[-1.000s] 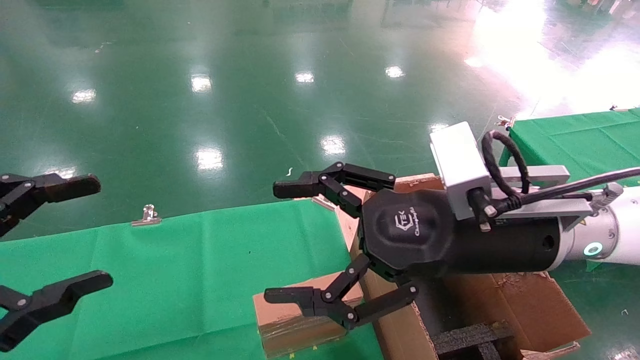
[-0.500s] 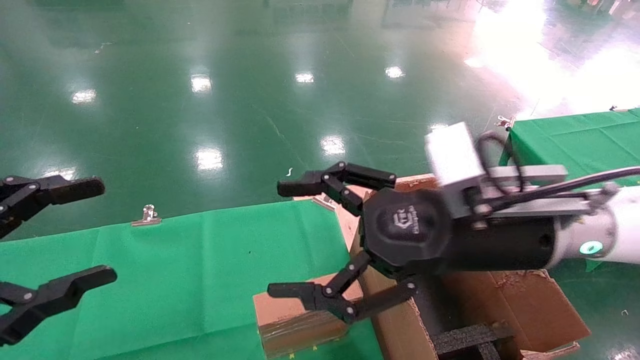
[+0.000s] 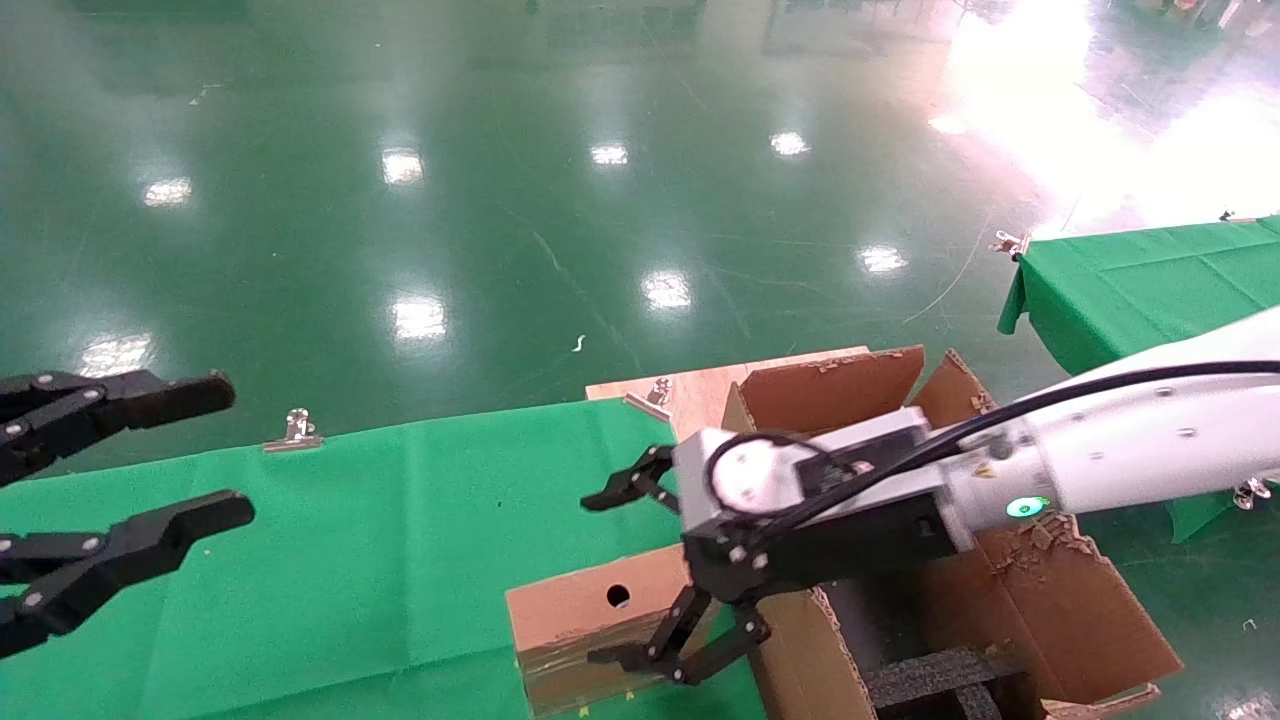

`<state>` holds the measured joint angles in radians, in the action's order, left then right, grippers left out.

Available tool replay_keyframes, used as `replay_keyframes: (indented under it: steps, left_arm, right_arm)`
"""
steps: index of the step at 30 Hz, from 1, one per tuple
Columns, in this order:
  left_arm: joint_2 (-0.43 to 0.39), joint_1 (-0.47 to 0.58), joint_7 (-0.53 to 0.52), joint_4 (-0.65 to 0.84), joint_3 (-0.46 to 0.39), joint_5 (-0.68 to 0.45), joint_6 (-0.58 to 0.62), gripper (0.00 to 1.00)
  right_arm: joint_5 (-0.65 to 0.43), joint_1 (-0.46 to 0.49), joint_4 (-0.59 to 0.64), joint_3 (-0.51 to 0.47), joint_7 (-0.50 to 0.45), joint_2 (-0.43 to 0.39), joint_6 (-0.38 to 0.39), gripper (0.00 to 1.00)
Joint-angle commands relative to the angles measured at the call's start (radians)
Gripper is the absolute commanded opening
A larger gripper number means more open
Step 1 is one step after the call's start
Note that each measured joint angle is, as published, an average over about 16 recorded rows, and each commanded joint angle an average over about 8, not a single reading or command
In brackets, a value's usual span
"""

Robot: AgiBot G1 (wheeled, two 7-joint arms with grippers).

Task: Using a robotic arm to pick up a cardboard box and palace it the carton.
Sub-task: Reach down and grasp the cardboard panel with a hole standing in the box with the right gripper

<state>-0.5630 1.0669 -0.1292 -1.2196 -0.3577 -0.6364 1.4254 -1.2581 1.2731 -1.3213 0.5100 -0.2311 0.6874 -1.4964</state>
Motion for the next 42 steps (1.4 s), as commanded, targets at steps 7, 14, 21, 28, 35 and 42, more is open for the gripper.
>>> replay_keyframes:
  steps: [7, 14, 21, 28, 35, 42]
  left_arm:
    - [0.000, 0.000, 0.000, 0.000, 0.000, 0.000, 0.000, 0.00]
    - [0.000, 0.000, 0.000, 0.000, 0.000, 0.000, 0.000, 0.00]
    - [0.000, 0.000, 0.000, 0.000, 0.000, 0.000, 0.000, 0.21]
    - [0.000, 0.000, 0.000, 0.000, 0.000, 0.000, 0.000, 1.00]
    - [0.000, 0.000, 0.000, 0.000, 0.000, 0.000, 0.000, 1.00]
    - [0.000, 0.000, 0.000, 0.000, 0.000, 0.000, 0.000, 1.00]
  right_arm:
    - [-0.174, 0.055, -0.013, 0.077, 0.003, 0.063, 0.010, 1.00]
    - [-0.299, 0.097, -0.014, 0.138, -0.001, 0.121, 0.009, 1.00]
    - [-0.406, 0.147, -0.016, 0.197, 0.008, 0.168, -0.015, 1.00]
    - [-0.451, 0.171, -0.014, 0.234, 0.017, 0.192, -0.027, 0.69]
    - [-0.458, 0.179, -0.011, 0.244, 0.014, 0.197, -0.028, 0.00]
    - [-0.456, 0.176, -0.011, 0.241, 0.015, 0.195, -0.028, 0.00]
